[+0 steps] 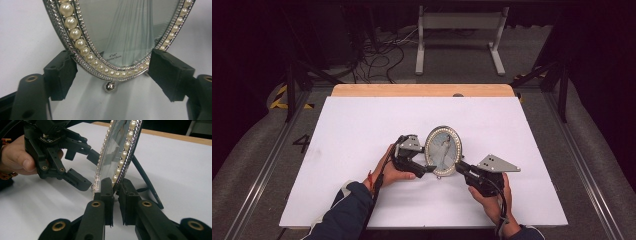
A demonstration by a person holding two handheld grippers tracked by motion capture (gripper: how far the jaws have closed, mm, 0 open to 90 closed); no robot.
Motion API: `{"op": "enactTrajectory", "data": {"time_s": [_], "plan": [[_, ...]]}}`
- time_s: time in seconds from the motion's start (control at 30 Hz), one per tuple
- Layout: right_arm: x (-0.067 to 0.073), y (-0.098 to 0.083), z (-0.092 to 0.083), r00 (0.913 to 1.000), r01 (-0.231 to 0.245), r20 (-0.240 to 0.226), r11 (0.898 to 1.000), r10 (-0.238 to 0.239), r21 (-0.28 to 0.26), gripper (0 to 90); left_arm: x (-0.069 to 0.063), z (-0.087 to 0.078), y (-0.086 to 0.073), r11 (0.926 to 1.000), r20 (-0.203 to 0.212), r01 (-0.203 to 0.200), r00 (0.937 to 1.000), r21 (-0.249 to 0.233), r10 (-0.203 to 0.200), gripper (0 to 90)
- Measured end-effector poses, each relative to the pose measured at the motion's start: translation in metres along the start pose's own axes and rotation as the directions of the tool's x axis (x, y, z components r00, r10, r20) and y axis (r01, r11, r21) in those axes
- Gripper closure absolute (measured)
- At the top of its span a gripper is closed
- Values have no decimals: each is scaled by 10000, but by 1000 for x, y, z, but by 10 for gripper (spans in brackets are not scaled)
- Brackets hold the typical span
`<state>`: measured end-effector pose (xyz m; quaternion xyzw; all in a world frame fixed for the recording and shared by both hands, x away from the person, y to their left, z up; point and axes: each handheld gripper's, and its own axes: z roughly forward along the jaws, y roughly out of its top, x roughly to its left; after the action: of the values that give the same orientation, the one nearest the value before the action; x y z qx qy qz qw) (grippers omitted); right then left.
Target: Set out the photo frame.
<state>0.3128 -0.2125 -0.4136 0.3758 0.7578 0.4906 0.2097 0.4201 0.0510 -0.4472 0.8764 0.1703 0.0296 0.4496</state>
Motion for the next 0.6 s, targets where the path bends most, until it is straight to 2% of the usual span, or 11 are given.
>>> {"op": "enactTrajectory", "data": {"time_s": [0.33, 0.6], "plan": [[-4, 0, 2, 9999, -71, 79, 10000, 70, 29, 814, 0, -7, -2, 9996, -120, -182, 9998, 221, 184, 310], [-4, 2, 7, 9999, 79, 112, 10000, -79, 8, 811, -3, -13, -9, 9990, -312, -198, 9993, 408, 211, 351]]}}
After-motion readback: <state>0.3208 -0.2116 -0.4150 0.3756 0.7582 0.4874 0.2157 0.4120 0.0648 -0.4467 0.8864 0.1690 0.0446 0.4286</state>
